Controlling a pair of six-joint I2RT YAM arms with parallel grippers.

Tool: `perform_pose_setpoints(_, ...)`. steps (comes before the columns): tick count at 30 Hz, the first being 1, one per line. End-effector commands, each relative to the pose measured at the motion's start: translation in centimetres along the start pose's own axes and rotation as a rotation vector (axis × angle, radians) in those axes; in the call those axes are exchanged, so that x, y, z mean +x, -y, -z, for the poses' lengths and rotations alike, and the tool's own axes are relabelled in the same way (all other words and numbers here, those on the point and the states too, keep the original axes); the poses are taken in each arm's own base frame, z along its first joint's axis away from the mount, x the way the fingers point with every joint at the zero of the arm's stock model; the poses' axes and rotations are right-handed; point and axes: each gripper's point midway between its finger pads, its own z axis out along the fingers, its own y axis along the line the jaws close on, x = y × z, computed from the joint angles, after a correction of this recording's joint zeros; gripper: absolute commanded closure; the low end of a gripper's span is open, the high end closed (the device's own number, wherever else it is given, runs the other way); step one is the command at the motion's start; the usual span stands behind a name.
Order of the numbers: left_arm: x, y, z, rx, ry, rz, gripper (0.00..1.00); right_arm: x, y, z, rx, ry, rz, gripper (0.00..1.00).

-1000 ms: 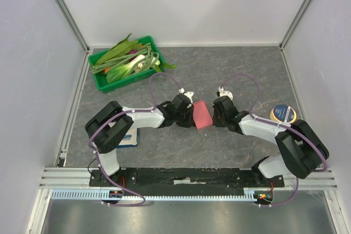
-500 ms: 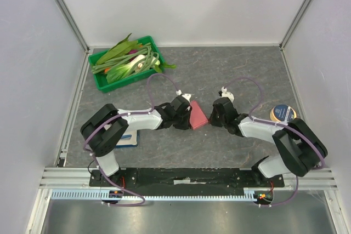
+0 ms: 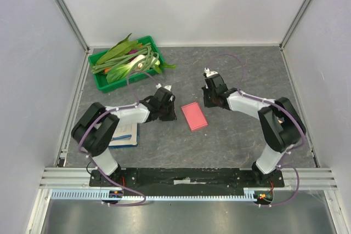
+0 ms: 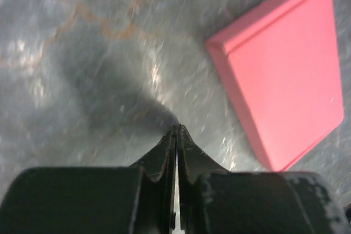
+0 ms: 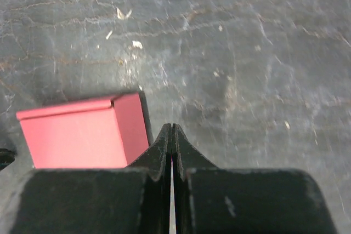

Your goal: Fold the paper box

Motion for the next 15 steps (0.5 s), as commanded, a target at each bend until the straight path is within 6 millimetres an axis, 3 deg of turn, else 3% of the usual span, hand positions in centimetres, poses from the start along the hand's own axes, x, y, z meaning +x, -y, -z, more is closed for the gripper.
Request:
perform_pose_setpoints(1,-0.6,-0.2,-2.3,-0.040,-0.057,-0.020,0.94,-1.2,-0.9,-2.2,-0.025,-0.020,0.089,1.00)
perform_pose_setpoints(2,-1.3,0.6,-2.6,-0.022,-0.055,-0.028,0.95,-0.7,-1.8,-2.5,-0.073,-0.043,0.080,1.00)
perform_pose_setpoints(3,-0.9,0.3,-3.4,-0.032,-0.078,-0.026,0.97,-0.2,-2.2,-3.0,-0.094,-0.058,0.071,1.00)
perform_pose_setpoints(7,-1.5,0.9,-4.5,-0.020,-0.078,-0.026,0.98,2.5,-7.3,-3.0,-0.262,-0.070,0.023,1.00)
perform_pose_setpoints(10,-1.3,2.8,-5.4,0.036,-0.095,-0.052,0.98,2.9,-11.7,-1.5,-0.485,-0.029,-0.120,1.00)
perform_pose_setpoints(11,-1.9,3.7,-5.5,0.051,-0.088,-0.063,0.98,2.7,-12.5,-1.1,-0.518,-0.027,-0.158,1.00)
perform_pose_setpoints(15,-2.3,4.1,-5.8,0.062,-0.072,-0.065,0.98,1.8,-13.7,0.2,-0.610,-0.007,-0.175,1.00)
